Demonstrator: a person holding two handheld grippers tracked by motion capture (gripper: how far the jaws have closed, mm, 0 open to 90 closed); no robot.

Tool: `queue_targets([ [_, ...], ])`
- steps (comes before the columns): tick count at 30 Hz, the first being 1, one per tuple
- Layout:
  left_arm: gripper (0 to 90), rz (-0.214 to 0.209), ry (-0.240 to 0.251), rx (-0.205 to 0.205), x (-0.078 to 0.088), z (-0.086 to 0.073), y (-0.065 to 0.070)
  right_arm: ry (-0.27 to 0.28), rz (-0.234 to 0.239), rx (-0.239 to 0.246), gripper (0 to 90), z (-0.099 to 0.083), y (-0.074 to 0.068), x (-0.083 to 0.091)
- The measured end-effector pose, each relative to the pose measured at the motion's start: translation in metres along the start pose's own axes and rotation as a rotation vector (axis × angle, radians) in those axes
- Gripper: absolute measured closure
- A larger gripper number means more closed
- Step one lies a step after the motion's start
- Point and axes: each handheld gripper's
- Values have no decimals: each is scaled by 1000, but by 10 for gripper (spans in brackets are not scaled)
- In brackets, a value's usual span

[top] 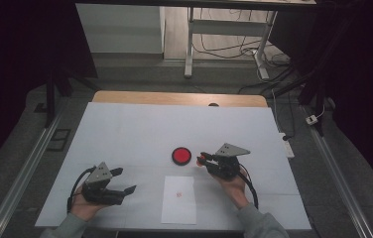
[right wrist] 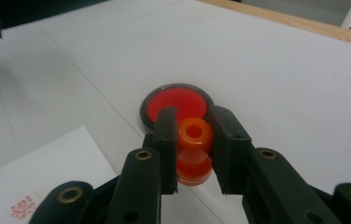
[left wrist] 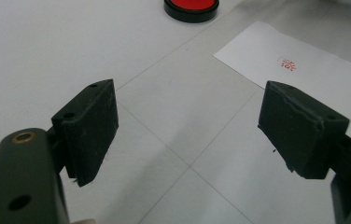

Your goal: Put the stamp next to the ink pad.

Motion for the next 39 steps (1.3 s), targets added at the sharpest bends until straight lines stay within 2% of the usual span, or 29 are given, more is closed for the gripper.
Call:
queue_targets([
  [11,200,2,-7,3,-1,0,-1,-77,-53,51,723,-6,0,-18],
  [16,200,-1,-9,2,-1,0,-1,-111,-52,56,721,-9,1,-22],
  [27,199,1,-9,9,-1,-1,-2,-110,-45,43,709,-10,1,-22],
  [29,200,4,-8,12,-1,-1,-2,-120,-52,53,662,-10,1,-22],
  [31,200,6,-7,14,-1,-1,-3,-107,-53,43,612,-10,1,-22],
  [39,200,12,-14,27,-2,-2,-5,-48,-49,28,537,-4,3,-12],
])
Point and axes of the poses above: each handheld gripper's, and its own axes: x roughly backward along the jaws, z roughly out of its top, y roughly to its right, and after that the axes turned 9 degrees about -z, right-handed
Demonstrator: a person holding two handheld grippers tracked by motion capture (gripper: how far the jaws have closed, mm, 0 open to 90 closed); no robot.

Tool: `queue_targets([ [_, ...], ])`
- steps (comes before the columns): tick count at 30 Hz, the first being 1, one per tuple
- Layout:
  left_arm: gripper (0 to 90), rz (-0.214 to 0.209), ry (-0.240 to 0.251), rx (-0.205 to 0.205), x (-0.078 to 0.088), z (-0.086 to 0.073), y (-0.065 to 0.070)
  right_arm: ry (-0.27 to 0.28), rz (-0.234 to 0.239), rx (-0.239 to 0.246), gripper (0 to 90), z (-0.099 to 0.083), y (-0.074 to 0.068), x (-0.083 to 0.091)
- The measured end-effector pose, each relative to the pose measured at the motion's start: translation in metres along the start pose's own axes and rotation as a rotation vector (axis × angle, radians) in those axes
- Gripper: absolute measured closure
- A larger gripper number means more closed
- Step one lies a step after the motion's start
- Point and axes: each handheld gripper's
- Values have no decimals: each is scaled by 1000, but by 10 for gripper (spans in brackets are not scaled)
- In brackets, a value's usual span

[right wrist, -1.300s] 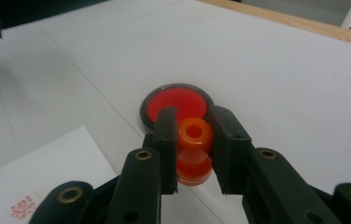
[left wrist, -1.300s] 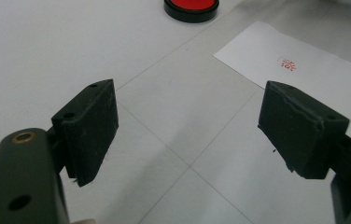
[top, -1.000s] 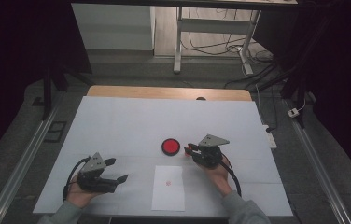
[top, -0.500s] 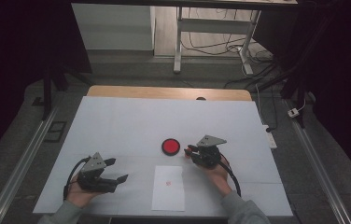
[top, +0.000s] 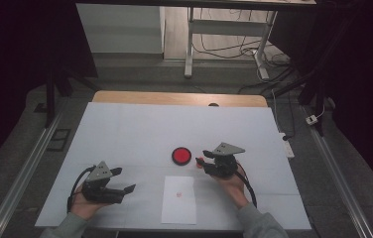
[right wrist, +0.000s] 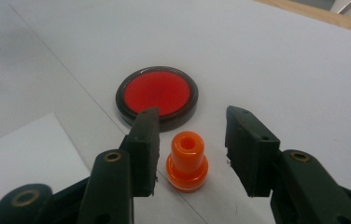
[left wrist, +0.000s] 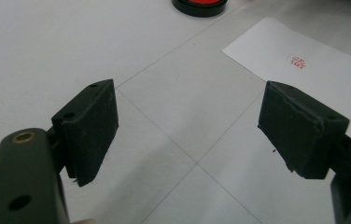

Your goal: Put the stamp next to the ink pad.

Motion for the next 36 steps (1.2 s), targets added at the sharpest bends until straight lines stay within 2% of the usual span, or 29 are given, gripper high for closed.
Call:
queue_targets([
  [18,201,16,9,15,0,0,-2,30,18,26,473,4,-2,13],
  [25,201,18,4,19,-1,0,-2,39,18,54,466,6,-4,25],
  [32,203,18,6,29,-1,-1,-3,61,15,50,460,6,-2,37],
  [36,203,19,8,28,-1,-1,-3,61,13,46,456,3,0,50],
])
Point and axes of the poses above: each handheld gripper's, and its own axes: x roughly backward along the jaws, z roughly out of its top, y roughly to its right, and after that the axes turned 9 degrees about -z, right-handed
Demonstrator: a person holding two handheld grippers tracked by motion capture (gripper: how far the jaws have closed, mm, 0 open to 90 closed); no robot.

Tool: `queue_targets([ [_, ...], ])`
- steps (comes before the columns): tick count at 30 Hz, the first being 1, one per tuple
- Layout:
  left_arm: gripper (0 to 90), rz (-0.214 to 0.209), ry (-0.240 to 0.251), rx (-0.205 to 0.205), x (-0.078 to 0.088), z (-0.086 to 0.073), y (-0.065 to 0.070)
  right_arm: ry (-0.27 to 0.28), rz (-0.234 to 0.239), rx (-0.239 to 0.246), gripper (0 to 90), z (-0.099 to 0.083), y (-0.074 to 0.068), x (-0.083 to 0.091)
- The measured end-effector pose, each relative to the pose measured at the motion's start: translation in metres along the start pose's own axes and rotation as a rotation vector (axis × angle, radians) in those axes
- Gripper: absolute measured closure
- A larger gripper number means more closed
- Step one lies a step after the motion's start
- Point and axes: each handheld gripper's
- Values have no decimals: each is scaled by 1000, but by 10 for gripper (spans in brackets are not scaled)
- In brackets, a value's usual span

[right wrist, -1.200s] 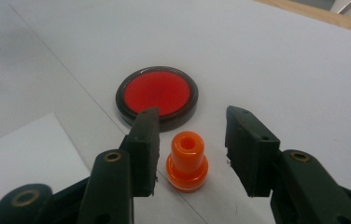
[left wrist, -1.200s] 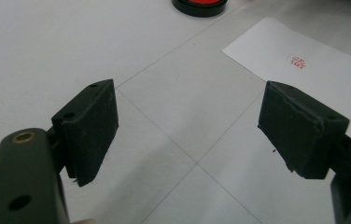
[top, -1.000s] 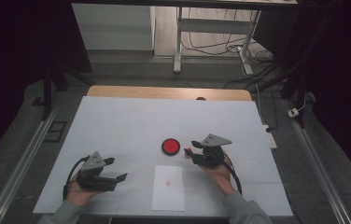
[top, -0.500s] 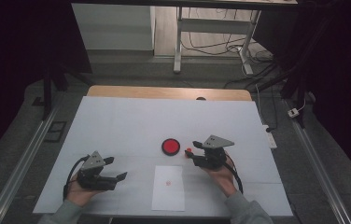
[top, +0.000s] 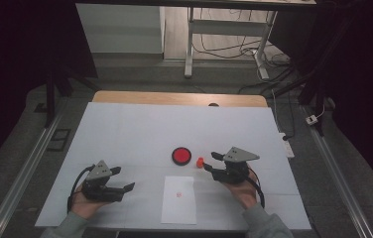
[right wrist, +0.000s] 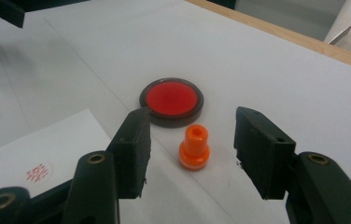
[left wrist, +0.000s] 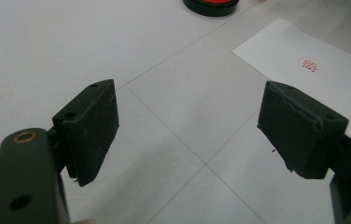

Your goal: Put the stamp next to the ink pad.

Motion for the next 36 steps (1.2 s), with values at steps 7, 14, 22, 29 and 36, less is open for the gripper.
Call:
queue_targets([
  [7,204,-1,1,-4,1,0,0,15,-22,-6,450,-7,8,24],
  [14,205,-6,-3,-7,0,-1,0,3,-49,-17,441,-26,16,51],
  [22,207,-5,-11,-11,-2,-1,2,-18,-106,-47,434,-55,34,85],
  [29,207,-5,-13,-11,-2,-1,2,-51,-123,-67,432,-71,44,90],
  [36,207,-4,-12,-11,-2,-1,1,-63,-112,-35,432,-70,41,86],
])
Point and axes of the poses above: each handheld gripper's, and its own axes: x roughly backward along the jaws, z roughly out of its top, y roughly to its right, and after that the axes turned 9 degrees about -z, right-handed
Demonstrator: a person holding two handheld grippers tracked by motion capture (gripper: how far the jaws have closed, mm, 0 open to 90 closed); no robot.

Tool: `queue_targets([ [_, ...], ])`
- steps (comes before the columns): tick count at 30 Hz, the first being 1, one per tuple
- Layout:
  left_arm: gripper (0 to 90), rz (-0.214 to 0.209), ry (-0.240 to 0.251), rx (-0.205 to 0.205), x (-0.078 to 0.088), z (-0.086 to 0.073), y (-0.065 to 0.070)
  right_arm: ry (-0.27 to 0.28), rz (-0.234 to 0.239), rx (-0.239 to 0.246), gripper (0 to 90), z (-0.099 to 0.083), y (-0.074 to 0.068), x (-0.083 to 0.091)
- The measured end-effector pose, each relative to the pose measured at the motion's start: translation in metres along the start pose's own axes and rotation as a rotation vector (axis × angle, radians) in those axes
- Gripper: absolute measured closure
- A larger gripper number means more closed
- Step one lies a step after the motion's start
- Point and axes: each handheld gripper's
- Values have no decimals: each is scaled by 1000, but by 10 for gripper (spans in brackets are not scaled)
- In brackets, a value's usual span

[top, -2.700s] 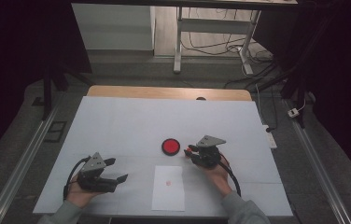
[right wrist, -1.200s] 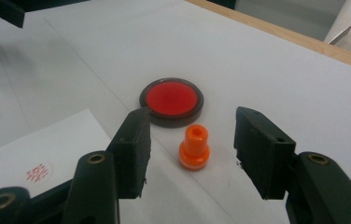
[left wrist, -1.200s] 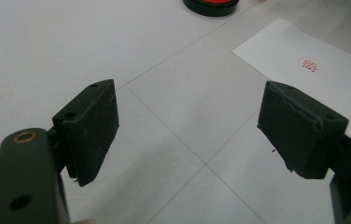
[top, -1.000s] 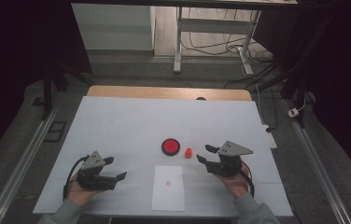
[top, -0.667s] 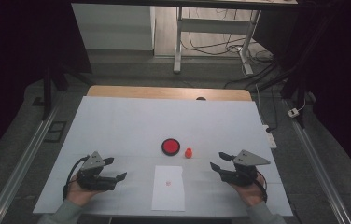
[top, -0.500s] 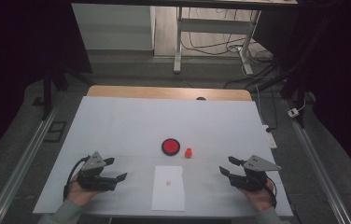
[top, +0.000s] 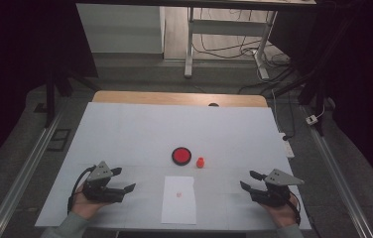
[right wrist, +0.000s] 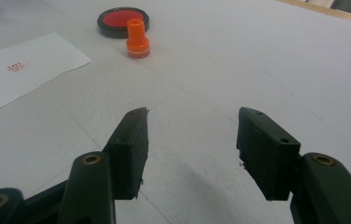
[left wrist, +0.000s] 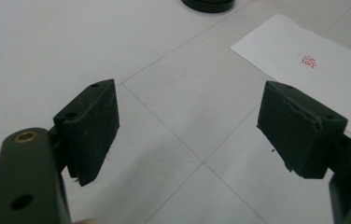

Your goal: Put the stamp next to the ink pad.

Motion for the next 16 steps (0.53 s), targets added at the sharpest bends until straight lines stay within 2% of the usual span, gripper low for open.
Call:
queue_targets([
  [16,207,-2,-3,0,0,0,0,16,11,12,429,4,-3,-1],
])
Point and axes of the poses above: each handheld gripper's, and its own axes: x roughly backward along the jaws, z roughly out of its top, y roughly to its right, and after that the axes turned 9 degrees about -z, right-handed
